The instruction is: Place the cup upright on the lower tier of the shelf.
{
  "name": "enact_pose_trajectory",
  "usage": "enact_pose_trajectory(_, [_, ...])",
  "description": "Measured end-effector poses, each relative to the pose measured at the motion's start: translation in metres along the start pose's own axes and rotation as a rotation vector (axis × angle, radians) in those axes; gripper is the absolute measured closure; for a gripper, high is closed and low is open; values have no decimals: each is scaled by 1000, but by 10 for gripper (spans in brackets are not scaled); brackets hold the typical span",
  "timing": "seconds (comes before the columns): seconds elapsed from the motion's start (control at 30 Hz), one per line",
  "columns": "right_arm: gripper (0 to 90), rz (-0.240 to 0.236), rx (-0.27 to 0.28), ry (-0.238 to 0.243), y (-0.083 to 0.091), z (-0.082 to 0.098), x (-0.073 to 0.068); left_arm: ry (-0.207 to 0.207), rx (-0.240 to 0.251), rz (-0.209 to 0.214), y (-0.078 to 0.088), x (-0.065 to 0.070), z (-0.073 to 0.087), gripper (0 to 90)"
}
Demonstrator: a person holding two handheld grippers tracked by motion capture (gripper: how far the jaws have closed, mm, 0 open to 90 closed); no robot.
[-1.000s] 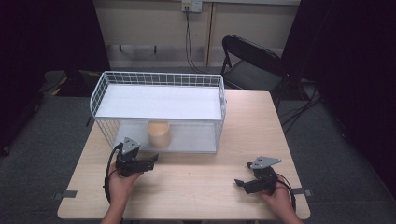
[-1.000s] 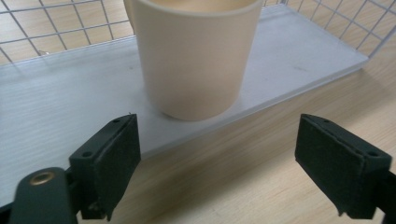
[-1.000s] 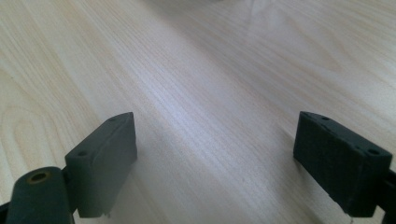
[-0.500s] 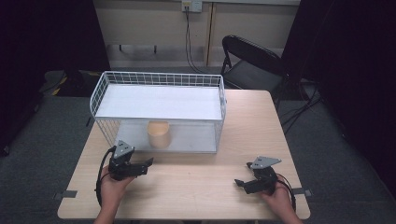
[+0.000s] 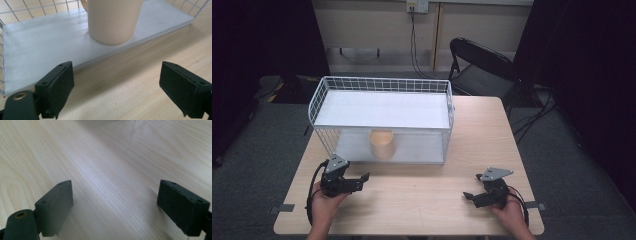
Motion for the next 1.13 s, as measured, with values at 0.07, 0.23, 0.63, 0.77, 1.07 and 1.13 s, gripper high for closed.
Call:
enact_pose_trajectory(0.07, [127,0,0,0,0,0,0,-1,0,-3,2,-3,2,122])
enact_pose_trajectory(0.23, [127,0,0,0,0,0,0,10,-10,9,4,-6,7,124])
enact_pose_trajectory(0.63, [127,0,0,0,0,0,0,-7,-42,30,5,-18,23,123])
enact_pose_trajectory(0.77, [127,0,0,0,0,0,0,3,-69,25,2,-22,29,126])
enact_pose_trajectory(1.07, [127,0,0,0,0,0,0,-3,-86,9,2,-24,33,141])
enact_pose_trajectory(1.13, [127,0,0,0,0,0,0,1,-87,7,3,-25,34,144])
Point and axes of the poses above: each handheld gripper's, and its own axes: y roughly backward along the jaws, z roughly out of its underside, x roughly to its right, the point moved 4 cm from there along -y, roughly forward along the jaws, and after that the axes turned 15 degrees about y, right-handed, at the moved point
